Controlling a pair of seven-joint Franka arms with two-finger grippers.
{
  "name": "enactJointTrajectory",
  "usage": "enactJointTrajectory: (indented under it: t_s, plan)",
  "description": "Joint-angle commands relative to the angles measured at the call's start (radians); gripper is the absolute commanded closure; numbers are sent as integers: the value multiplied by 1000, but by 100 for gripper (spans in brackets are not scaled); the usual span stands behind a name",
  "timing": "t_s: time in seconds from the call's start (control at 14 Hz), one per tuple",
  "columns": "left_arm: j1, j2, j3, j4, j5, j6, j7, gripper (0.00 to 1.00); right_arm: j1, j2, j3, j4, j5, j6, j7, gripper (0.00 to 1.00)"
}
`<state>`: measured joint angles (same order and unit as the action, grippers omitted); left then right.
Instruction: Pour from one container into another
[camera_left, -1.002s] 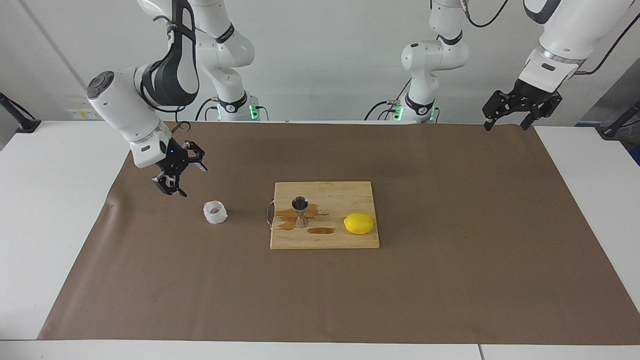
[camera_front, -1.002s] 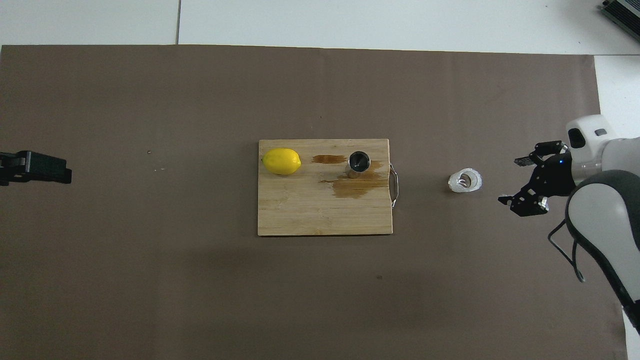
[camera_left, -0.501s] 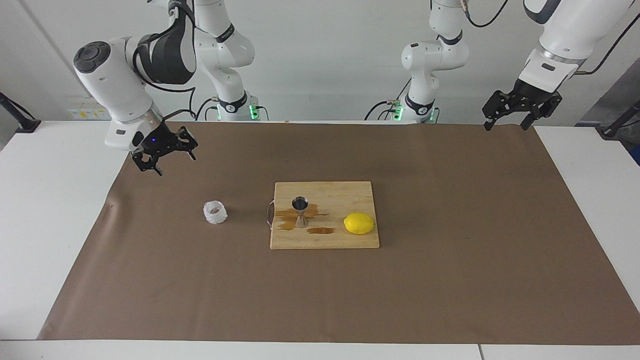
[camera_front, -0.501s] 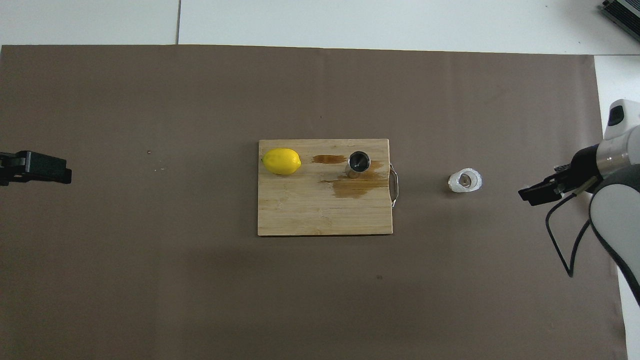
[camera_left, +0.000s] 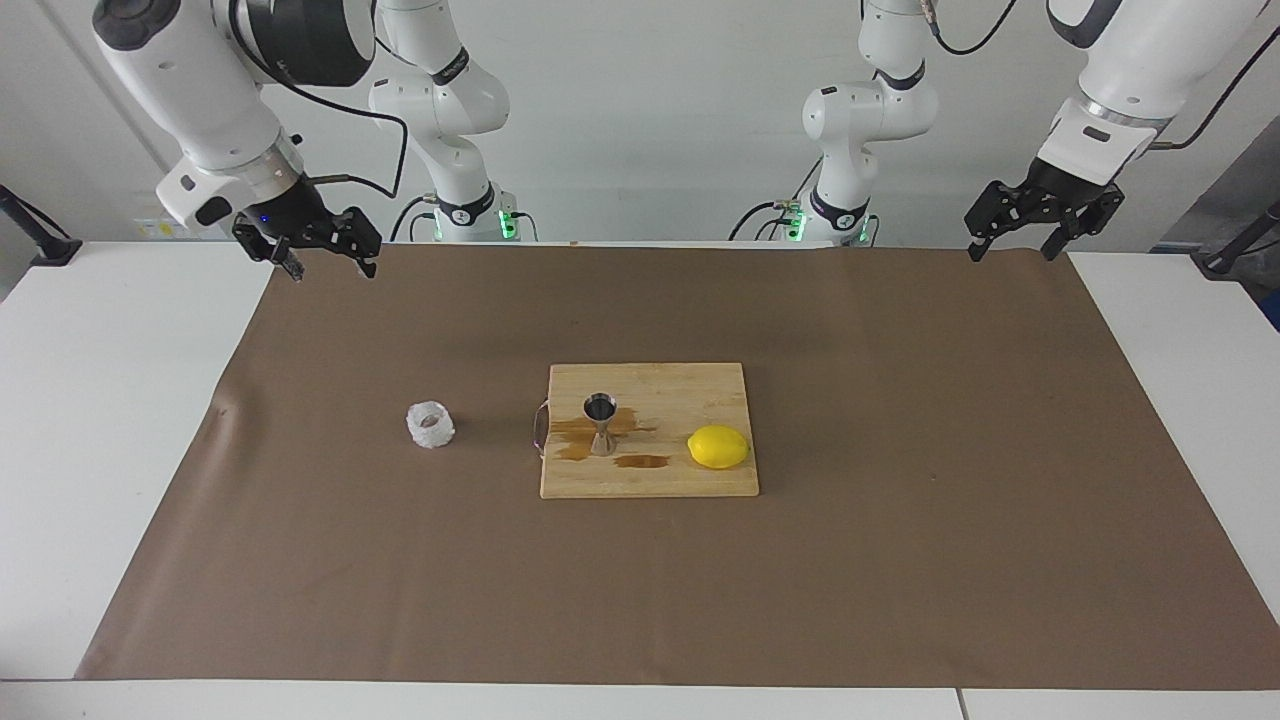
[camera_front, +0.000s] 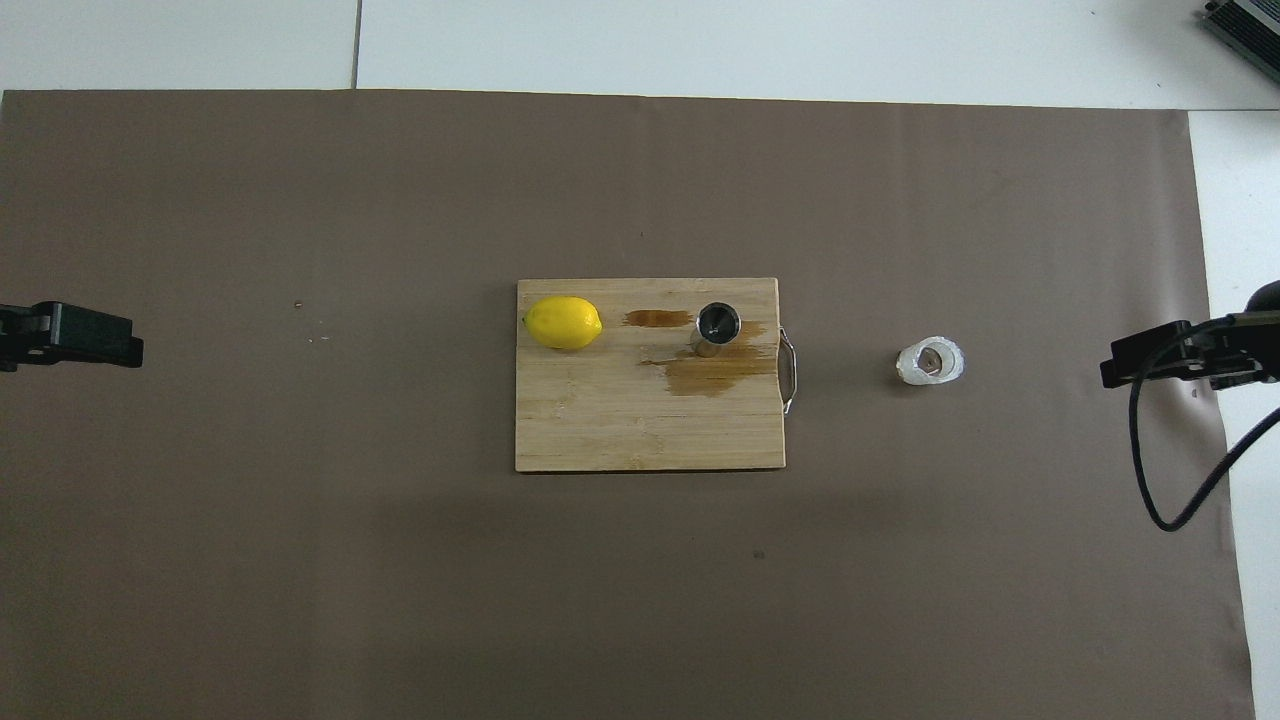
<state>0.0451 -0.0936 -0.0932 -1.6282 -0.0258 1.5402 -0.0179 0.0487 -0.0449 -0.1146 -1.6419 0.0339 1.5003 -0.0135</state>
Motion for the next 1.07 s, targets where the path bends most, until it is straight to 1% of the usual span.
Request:
enactJointTrajectory:
  t_s: [0.0,0.14,0.64,0.86,1.0]
  plan:
    - [-10,-18,10,-12,11,-9,12,0,-127,23,116,106,1,-57,74,0]
    - [-8,-18,10,-12,11,-9,12,0,-124,23,130,100,-2,-57,124,0]
    - [-8,-18,10,-12,11,-9,12,0,-112,16,130,79,-2,-55,113,0]
    - [-10,-18,10,-12,11,-9,12,0,-136,19,124,80,3,-42,113,0]
    - [-10,-18,10,-12,11,-9,12,0,-129,19,122,80,-5,-37,112,0]
